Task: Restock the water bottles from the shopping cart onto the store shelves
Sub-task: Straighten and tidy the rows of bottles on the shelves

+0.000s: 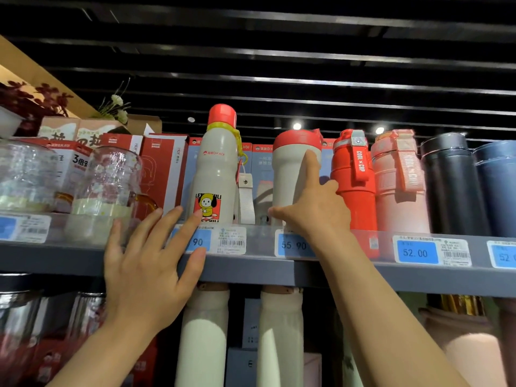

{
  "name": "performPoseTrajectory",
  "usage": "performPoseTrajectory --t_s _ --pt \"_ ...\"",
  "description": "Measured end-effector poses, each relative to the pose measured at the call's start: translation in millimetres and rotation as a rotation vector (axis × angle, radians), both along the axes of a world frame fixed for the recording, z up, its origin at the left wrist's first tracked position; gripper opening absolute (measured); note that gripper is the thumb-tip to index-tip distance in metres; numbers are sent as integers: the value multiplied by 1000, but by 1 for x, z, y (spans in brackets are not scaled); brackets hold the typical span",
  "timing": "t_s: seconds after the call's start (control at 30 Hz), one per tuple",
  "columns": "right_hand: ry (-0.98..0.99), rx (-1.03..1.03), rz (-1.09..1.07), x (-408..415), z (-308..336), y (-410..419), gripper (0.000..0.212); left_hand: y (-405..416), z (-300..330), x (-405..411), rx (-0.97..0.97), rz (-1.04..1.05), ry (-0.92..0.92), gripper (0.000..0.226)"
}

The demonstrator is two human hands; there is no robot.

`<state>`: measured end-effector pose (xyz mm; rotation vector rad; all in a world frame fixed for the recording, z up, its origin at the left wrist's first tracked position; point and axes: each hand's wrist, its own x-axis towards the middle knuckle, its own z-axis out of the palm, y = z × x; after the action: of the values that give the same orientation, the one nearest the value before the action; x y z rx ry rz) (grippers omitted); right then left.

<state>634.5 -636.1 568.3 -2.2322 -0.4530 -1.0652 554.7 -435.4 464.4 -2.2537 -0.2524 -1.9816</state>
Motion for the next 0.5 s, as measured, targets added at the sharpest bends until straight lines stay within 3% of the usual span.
performPoseTrajectory --t_s 0.1,0.33,0.5 --pt "-19 -4 -22 -2 -2 0 116 0 0 0 2 -6 4 61" --pt "93 93 283 -7 9 -22 107 0 0 0 14 -13 -18 53" --pt "66 39 211 -6 5 -17 107 -1 0 -1 7 -22 -7 53"
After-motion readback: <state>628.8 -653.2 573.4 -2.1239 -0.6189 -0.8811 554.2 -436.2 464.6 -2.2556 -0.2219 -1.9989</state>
